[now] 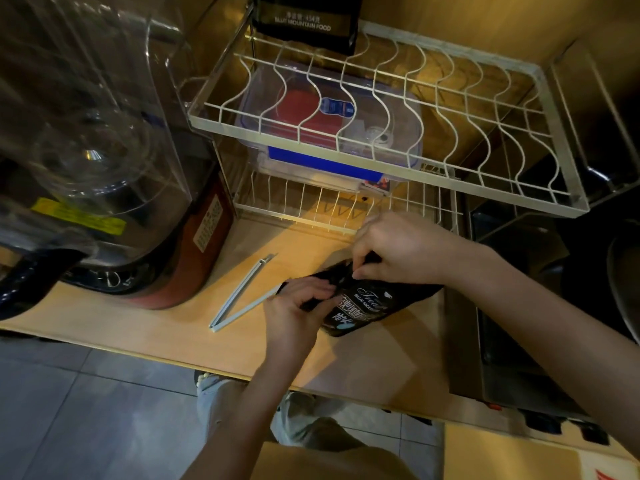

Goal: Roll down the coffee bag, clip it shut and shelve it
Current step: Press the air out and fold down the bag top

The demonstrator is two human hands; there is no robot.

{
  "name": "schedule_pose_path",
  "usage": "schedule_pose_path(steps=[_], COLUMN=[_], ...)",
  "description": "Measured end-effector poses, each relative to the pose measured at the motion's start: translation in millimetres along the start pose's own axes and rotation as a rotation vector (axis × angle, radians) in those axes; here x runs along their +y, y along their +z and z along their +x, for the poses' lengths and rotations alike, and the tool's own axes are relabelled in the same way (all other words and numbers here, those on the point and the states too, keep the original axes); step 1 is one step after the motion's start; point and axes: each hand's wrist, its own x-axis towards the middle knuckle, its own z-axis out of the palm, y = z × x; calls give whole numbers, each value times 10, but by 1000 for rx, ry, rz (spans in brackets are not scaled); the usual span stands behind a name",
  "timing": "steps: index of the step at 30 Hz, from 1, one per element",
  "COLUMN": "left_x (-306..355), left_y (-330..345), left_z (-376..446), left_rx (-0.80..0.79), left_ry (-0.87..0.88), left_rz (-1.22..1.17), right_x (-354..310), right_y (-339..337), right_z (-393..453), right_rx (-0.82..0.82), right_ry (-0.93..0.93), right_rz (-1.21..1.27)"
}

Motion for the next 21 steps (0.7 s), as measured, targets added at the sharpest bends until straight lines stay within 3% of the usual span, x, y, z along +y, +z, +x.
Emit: schedule_pose_path(steps=[3, 8, 15, 21], left_x=[45, 108, 115, 114], left_y=[65, 113, -2, 4], left_z=[-105, -147, -151, -133], left_rx=[34, 17, -21, -59], left_ry=[69, 87, 146, 133], left_rz=[40, 22, 107, 128], right_x=[6, -32, 118, -17], right_y=[-38, 123, 80, 123], right_z=[64, 175, 26, -2], right_rx=[-69, -157, -12, 87], right_ry=[82, 120, 205, 209], right_rz=[62, -96, 130, 14])
